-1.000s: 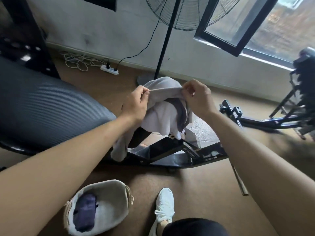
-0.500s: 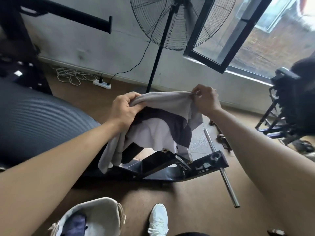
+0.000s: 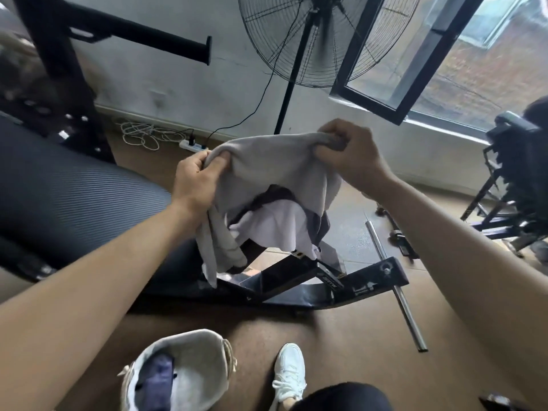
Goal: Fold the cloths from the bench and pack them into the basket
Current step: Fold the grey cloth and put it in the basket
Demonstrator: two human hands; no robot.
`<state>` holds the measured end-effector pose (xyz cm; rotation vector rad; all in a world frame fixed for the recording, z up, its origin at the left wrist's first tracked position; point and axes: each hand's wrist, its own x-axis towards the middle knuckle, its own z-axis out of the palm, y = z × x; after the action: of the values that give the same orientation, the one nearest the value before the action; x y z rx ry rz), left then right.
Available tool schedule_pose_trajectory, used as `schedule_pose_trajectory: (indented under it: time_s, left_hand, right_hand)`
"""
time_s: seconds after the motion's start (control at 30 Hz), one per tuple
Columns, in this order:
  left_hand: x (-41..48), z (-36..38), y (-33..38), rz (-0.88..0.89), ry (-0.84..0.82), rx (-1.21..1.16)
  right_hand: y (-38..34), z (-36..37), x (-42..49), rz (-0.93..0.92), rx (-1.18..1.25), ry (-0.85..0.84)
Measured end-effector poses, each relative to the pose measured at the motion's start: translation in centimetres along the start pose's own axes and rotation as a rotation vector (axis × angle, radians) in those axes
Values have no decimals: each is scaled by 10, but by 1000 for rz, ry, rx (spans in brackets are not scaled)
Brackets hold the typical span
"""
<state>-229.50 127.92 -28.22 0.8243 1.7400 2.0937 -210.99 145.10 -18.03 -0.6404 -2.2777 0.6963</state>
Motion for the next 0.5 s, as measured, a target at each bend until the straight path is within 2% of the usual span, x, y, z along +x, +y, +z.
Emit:
schedule_pose_trajectory:
  time_s: [0.1,0.2,0.33,0.5]
  left_hand:
    - [-23,-29,7,-36,-42,-14]
    - [-51,-61,3,-145,-137,-16]
    - [-95,-99,-17,-299,-260,32]
    - [-163,-132,-47,-405,-305,77]
  right_hand:
    - [-14,14,-36,-65,-95,-202]
    - [-20,37,-80,-159,-213,-311]
    - [-13,81,-145,-70,-289,-408]
    - [6,131,-216,102,-79,-478]
